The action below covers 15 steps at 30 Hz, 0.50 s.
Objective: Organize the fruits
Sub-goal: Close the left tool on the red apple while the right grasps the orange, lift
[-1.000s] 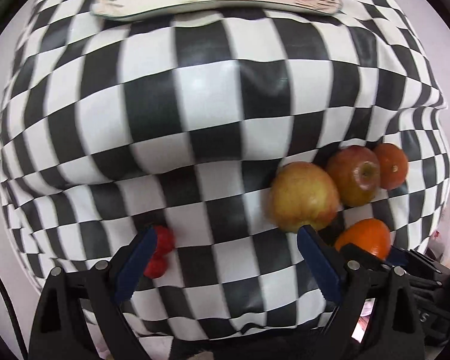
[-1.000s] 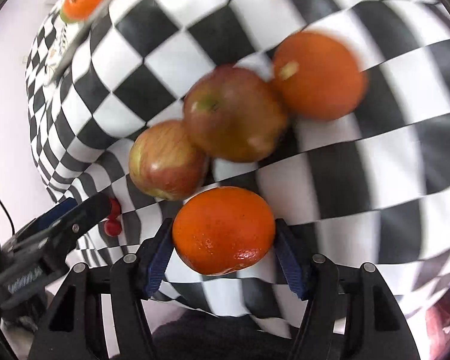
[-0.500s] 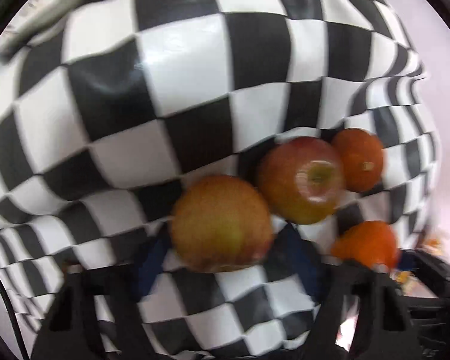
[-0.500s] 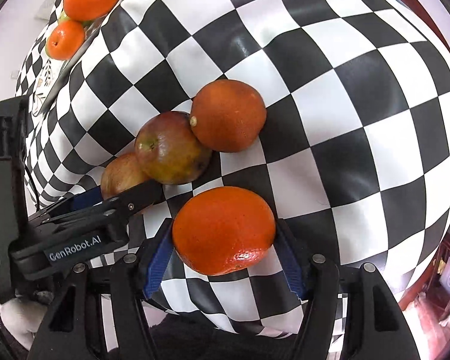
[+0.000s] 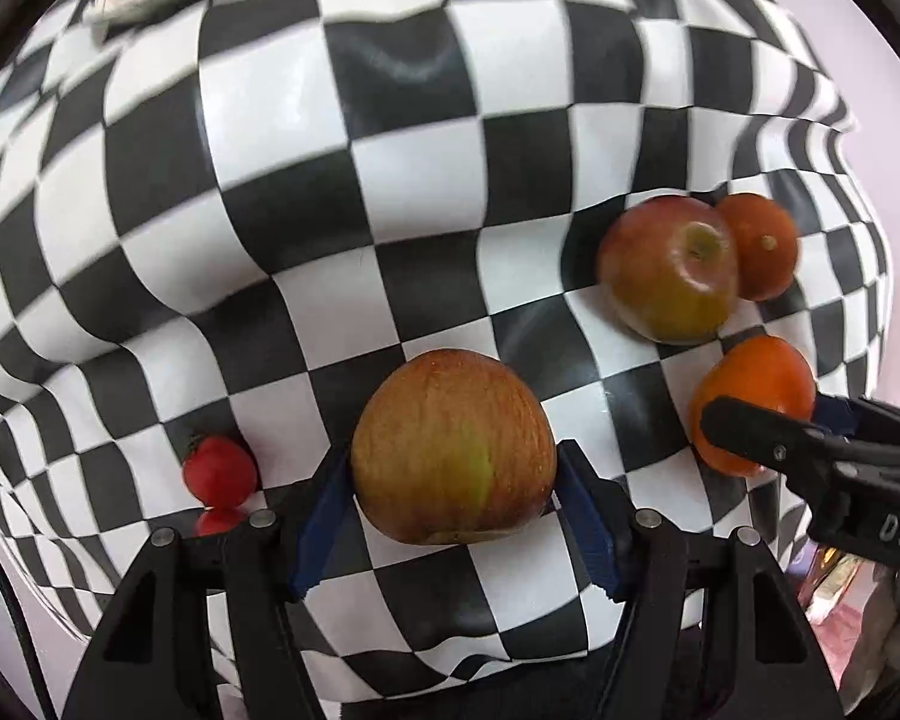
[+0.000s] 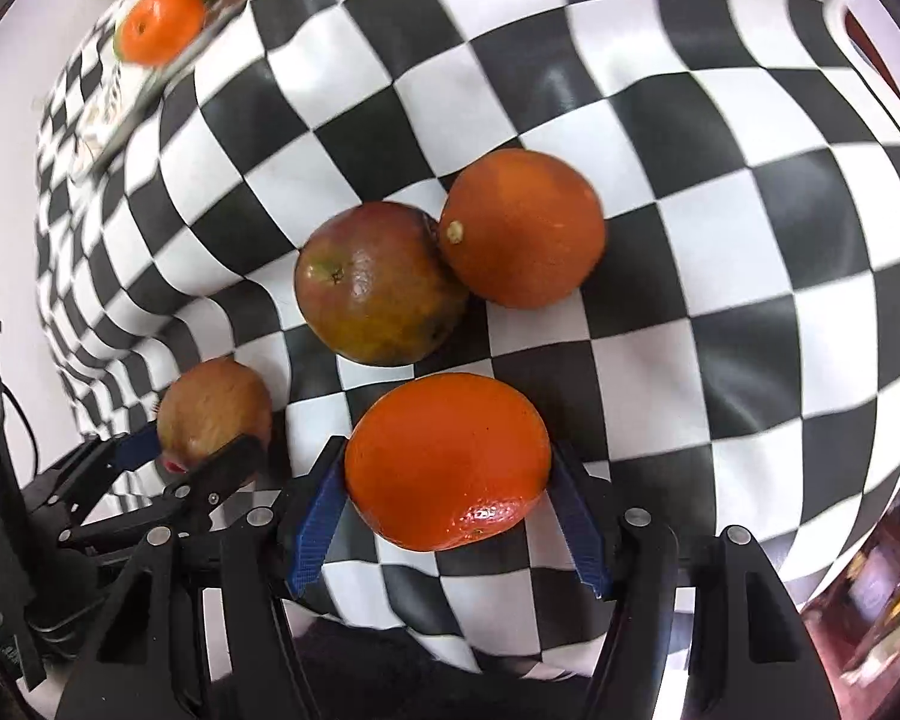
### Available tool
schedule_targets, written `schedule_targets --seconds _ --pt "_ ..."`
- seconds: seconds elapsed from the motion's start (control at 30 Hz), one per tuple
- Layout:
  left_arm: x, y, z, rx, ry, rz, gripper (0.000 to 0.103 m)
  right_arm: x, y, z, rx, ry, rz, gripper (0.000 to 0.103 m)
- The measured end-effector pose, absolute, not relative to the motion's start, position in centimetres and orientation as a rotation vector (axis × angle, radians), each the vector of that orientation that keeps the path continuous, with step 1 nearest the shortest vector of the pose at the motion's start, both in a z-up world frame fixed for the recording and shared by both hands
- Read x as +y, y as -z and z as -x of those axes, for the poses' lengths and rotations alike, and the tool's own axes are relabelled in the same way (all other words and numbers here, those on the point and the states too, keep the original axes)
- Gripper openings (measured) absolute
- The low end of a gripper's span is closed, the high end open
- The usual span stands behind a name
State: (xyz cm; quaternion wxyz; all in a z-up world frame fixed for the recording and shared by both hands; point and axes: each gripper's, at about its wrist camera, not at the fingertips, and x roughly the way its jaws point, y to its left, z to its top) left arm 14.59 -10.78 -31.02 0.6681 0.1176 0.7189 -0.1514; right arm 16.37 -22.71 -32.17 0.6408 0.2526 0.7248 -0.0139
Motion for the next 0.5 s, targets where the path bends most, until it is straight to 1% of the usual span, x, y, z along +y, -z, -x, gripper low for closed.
schedule_targets --seconds 0.07,0.27,0.43,0.5 --pt "-12.0 31.6 -15.6 1.611 0.337 -0.274 0.065 -22.6 32.8 -16.5 1.660 0.038 -0.579 0.068" --pt "-12.0 31.5 -16.7 1.597 0.333 -0.257 0.065 -23.8 33.9 -16.5 1.670 0.031 -0.652 0.068" --pt "-11.6 30.7 -16.6 1.585 0.323 -0.231 0.065 -22.7 33.6 -16.6 1.662 0.039 -0.606 0.068" --pt "-10.0 30.0 -17.6 1.581 0.323 -0.222 0.064 -22.1 33.1 -16.7 1.652 0.033 -0.575 0.068"
